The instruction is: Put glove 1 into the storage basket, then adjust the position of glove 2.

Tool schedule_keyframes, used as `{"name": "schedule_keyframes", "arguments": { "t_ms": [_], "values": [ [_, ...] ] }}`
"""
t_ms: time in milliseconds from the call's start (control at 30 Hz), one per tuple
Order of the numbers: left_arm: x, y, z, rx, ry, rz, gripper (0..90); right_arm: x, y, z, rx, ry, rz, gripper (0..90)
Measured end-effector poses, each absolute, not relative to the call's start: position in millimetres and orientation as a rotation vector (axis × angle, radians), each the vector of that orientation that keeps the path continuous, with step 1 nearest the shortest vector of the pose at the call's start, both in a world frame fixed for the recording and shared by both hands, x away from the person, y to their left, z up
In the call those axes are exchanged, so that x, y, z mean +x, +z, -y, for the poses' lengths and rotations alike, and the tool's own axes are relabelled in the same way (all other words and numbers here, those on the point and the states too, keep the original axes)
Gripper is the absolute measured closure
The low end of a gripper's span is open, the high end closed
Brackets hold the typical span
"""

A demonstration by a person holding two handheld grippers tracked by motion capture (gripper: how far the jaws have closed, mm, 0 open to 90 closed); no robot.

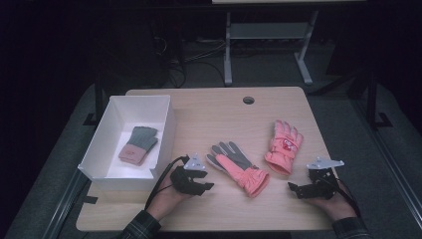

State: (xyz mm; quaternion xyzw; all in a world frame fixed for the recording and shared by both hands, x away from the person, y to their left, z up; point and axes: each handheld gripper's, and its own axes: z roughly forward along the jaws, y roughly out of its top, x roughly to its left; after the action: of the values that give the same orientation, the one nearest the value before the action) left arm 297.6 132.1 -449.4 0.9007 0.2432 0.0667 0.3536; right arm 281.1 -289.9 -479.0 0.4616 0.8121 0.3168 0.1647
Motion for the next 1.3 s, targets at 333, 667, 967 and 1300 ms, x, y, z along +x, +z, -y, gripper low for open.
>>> {"name": "schedule_keyframes", "arguments": {
  "t_ms": [333,667,967,1300],
  "values": [
    [290.6,-463.1,-134.5,2.356,0.219,-0.629,21.2,284.0,-458.2,294.1,1.356,0.945,-2.288,14.9],
    [288.7,-472.7,-134.8,2.328,0.238,-0.614,12.5,303.1,-429.1,279.2,1.351,1.098,-2.275,68.5],
    [288.3,-477.6,-138.3,2.275,0.252,-0.586,12.0,333.1,-418.0,247.2,1.265,1.138,-2.350,90.0],
    [288.6,-477.6,-137.6,2.274,0.245,-0.592,12.1,370.4,-428.2,222.7,1.272,1.117,-2.364,90.0]
  ]
}}
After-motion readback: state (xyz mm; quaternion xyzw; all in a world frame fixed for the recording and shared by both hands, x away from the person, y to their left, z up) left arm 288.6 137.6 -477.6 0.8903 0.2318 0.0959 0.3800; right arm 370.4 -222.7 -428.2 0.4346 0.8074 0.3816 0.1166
